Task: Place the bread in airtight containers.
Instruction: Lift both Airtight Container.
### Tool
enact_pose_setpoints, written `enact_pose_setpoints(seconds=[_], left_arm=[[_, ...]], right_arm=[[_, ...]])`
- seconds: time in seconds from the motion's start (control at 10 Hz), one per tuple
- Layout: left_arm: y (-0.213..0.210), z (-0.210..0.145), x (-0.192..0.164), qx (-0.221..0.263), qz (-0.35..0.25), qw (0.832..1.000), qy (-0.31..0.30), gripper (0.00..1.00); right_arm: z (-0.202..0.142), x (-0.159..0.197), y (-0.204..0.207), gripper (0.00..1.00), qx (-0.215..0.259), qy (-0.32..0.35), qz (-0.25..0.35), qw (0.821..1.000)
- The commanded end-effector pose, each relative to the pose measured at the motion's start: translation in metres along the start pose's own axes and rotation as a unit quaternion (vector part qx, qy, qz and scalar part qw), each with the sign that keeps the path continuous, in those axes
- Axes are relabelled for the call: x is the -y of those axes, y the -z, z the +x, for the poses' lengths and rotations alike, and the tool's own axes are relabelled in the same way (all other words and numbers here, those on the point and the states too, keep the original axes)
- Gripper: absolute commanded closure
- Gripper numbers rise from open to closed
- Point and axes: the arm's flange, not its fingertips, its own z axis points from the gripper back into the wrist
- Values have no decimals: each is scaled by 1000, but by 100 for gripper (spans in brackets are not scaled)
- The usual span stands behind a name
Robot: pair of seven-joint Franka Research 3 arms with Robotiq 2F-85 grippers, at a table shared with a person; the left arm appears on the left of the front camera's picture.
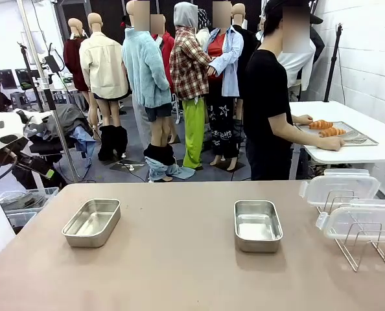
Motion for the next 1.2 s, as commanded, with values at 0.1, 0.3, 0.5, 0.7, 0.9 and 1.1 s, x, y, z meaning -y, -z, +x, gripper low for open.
enact_pose_setpoints(seconds=[0.1,0.3,0.5,0.7,0.9,1.1], left_arm=[[13,19,-10,-24,-47,998,-20,0],[5,3,-6,-4,-1,1000,-7,0],[5,3,-6,-4,-1,1000,-7,0],[5,3,-6,-4,-1,1000,-7,0],[5,3,-6,-4,-1,1000,-7,0],[5,3,-6,-4,-1,1000,-7,0]], right_arm=[[0,0,0,0,0,0,0,1000],[0,0,0,0,0,0,0,1000],[0,0,0,0,0,0,0,1000],[0,0,0,0,0,0,0,1000],[0,0,0,0,0,0,0,1000],[0,0,0,0,0,0,0,1000]])
